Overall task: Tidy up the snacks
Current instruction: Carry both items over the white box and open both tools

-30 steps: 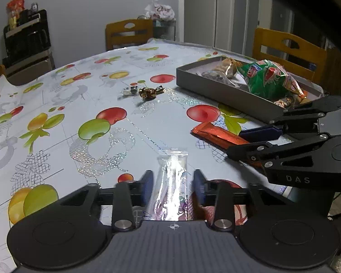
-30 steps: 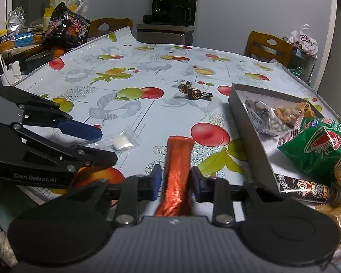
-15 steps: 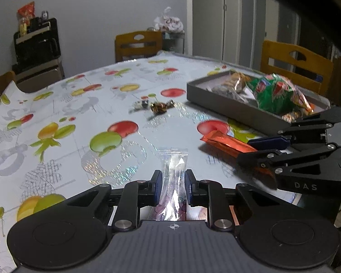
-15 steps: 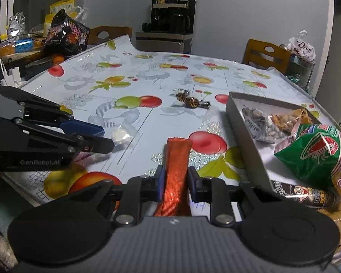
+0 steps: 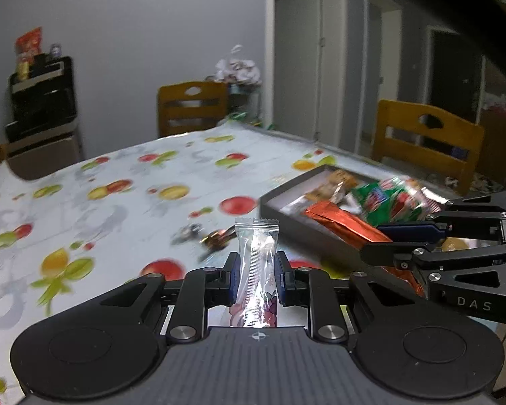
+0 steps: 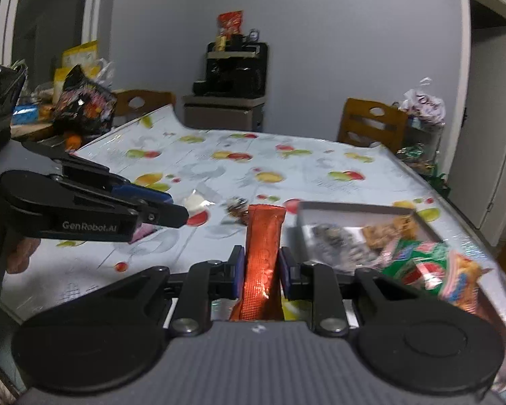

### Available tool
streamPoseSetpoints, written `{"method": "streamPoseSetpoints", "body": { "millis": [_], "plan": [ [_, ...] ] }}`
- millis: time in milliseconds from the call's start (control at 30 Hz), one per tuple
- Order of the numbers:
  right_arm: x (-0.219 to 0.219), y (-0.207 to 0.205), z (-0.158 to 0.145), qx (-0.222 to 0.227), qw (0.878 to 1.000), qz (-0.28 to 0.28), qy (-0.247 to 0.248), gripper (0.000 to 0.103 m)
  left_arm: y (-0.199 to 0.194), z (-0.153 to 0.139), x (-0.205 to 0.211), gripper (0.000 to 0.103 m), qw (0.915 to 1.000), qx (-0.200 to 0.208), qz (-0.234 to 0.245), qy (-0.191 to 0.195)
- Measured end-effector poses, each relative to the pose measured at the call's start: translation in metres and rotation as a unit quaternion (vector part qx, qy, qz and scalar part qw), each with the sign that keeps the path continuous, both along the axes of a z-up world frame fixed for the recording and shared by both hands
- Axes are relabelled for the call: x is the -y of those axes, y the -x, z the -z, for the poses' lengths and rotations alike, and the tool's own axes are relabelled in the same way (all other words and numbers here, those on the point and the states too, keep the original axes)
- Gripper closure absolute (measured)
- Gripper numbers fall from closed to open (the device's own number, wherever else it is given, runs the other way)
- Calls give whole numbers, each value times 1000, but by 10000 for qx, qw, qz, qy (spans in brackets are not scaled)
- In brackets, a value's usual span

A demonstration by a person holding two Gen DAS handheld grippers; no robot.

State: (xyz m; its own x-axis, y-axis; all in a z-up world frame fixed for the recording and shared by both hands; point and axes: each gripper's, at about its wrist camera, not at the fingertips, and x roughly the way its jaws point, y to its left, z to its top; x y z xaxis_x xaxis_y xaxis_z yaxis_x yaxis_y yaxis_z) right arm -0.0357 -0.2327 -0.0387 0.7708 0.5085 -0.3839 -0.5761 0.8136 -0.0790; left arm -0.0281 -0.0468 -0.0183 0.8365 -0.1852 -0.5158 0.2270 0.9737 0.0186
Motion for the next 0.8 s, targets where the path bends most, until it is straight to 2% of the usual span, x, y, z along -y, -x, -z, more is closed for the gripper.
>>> {"method": "streamPoseSetpoints", "body": {
  "millis": [367, 600, 800],
  "plan": [
    [89, -4, -14, 155, 9939, 1078, -158, 81, -31, -5, 82, 80, 9948, 36, 991, 224],
    [150, -12, -6, 86, 9814, 1900, -275, 81, -37, 12, 138, 80, 9849, 96, 1726, 87],
    [179, -22, 9, -214, 9735, 2254, -323, 81, -38, 27, 163, 80, 9762, 96, 2166, -21]
  ]
}}
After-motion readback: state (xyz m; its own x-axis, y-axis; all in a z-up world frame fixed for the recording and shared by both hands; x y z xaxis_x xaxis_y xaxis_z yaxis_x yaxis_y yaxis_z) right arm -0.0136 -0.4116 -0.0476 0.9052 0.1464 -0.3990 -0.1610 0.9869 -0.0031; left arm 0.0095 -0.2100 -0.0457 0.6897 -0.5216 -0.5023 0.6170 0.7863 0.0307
